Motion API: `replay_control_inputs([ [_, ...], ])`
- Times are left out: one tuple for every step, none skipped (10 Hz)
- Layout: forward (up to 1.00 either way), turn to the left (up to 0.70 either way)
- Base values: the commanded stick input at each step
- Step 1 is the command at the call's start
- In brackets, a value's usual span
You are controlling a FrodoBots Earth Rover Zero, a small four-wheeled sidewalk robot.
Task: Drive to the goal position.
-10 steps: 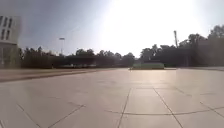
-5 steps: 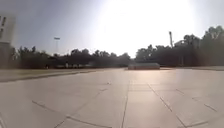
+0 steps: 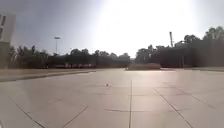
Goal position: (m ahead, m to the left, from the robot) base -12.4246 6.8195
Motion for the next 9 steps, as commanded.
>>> replay_control_inputs([
  [0.7, 0.02],
  [0.7, 0.32],
  [0.7, 0.35],
  [0.7, 0.32],
  [0.7, 0.22],
  [0.7, 0.22],
  [0.7, 0.22],
  [0.7, 0.22],
  [0.7, 0.22],
])
